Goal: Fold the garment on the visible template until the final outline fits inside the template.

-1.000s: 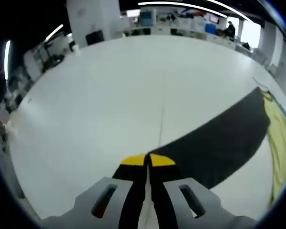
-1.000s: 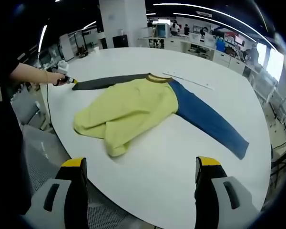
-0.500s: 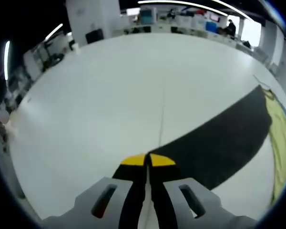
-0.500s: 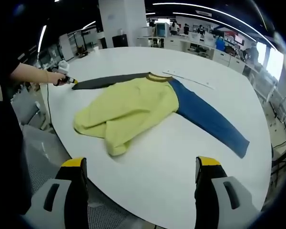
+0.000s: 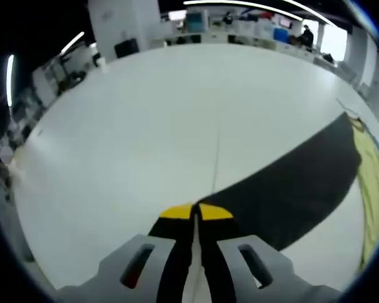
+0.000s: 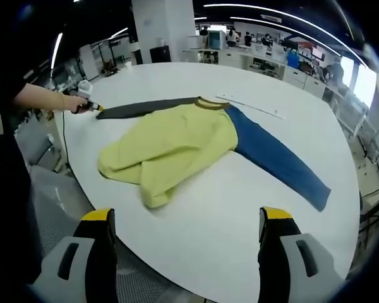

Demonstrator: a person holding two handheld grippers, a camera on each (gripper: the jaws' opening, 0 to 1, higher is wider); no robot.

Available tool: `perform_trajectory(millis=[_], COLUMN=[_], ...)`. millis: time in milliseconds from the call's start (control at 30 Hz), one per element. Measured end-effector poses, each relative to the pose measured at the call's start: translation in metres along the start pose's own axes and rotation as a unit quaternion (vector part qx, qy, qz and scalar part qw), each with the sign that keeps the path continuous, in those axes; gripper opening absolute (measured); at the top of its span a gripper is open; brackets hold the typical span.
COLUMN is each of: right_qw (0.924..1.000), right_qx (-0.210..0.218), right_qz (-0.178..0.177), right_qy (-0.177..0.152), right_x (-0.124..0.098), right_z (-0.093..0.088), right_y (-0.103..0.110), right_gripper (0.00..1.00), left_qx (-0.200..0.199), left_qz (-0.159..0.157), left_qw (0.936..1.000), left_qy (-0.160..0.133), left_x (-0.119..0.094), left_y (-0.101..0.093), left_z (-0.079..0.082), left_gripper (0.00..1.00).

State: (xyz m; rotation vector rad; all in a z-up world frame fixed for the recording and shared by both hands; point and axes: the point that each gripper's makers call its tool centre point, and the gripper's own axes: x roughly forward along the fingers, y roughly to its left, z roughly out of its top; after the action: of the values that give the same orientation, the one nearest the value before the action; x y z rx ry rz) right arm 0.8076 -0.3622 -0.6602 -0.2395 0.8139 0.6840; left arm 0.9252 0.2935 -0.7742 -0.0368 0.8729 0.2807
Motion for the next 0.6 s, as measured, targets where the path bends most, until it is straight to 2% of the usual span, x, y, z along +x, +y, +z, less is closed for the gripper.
perform_trajectory(millis=[167,333,600], right_qw=[1.0,1.0,0.9999], right_qx=[0.0,-0.003,-0.003], right_qz=[0.001,0.003,0.001], right_qy=[0.001,-0.003,-0.01], right_x=[0.0,-0.001,-0.005], right_z=[-0.001,0.002,0.004], right_y=[0.0,0.001,0.0], right_gripper=[0.94,0.94,0.94], left_qx=[0.001,0.0,-0.003], left_qz=[-0.002,-0.004,-0.007], left_qw=[1.0,1.0,0.9999], left_qy=[-0.001,0.0,-0.009], left_x=[-0.003,-0.005,-0.018], left_y=[0.0,0.0,-0.003], left_z=[0.0,-0.001,0.003], left_gripper=[0.0,0.09,0.16])
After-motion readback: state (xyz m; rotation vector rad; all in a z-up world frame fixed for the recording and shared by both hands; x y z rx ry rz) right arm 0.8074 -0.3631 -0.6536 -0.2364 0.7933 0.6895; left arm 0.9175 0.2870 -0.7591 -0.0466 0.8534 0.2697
